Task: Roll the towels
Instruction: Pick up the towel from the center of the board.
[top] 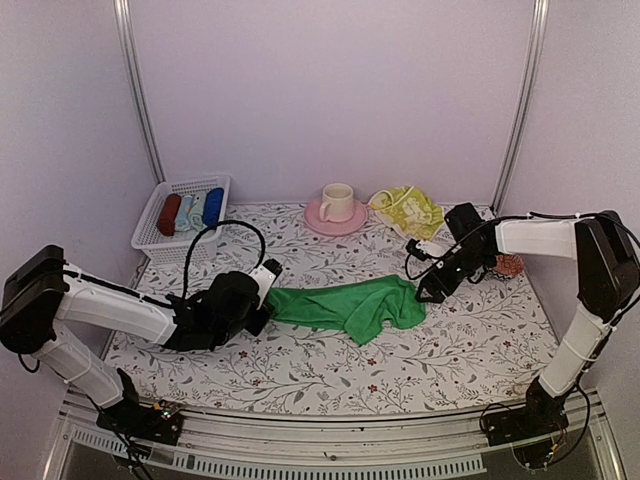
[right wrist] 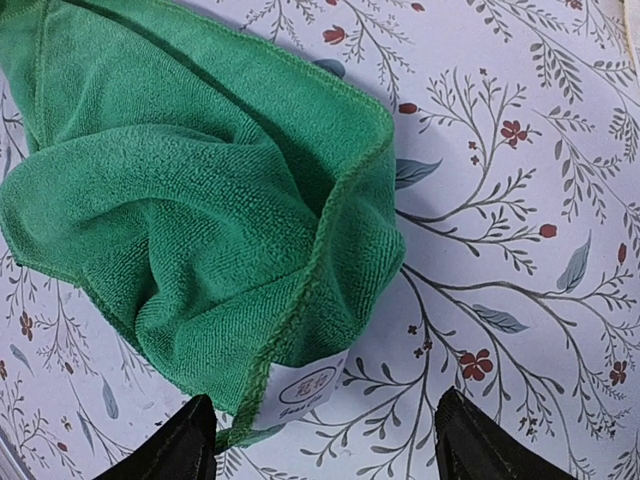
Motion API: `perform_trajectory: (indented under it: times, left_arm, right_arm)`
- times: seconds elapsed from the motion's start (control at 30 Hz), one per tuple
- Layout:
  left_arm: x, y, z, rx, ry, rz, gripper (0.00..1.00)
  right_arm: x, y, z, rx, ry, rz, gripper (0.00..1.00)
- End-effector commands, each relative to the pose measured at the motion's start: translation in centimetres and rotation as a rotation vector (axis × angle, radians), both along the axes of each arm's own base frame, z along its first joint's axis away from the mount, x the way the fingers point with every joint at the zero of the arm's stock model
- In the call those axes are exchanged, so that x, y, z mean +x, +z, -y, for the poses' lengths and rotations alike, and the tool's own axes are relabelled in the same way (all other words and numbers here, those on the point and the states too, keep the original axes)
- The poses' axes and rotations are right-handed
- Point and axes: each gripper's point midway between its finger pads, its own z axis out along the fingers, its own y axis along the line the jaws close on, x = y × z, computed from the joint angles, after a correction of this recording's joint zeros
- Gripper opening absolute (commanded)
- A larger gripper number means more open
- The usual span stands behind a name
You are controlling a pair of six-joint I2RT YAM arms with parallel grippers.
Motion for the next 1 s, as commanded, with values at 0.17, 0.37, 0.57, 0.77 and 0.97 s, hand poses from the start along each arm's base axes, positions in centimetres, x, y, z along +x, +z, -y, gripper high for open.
perform_trajectory:
  times: [0.17, 0.37, 0.57, 0.77, 0.97]
  left_arm:
    - [0.5, 0.4, -0.1, -0.007, 0.020, 0.014, 0.00]
    - [0.5, 0.4, -0.1, -0.004, 0.021, 0.012, 0.00]
    - [0.6, 0.3, 0.1, -0.005, 0.017, 0.009, 0.00]
    - [0.5, 0.3, 0.0, -0.002, 0.020, 0.009, 0.00]
    - [0.5, 0.3, -0.1, 0.001, 0.023, 0.011, 0.00]
  right_arm:
    - [-0.2, -0.1, 0.1, -0.012, -0.026, -0.037, 0.75]
    - [0.8, 0.1, 1.6, -0.093, -0.065, 0.044, 0.71]
    - [0.2, 0.3, 0.9, -0.090, -0.021, 0.066, 0.61]
    - [-1.0, -0.1, -0.4, -0.070, 0.028, 0.020, 0.51]
    - [-0.8, -0.6, 0.9, -0.136, -0.008, 0.028, 0.51]
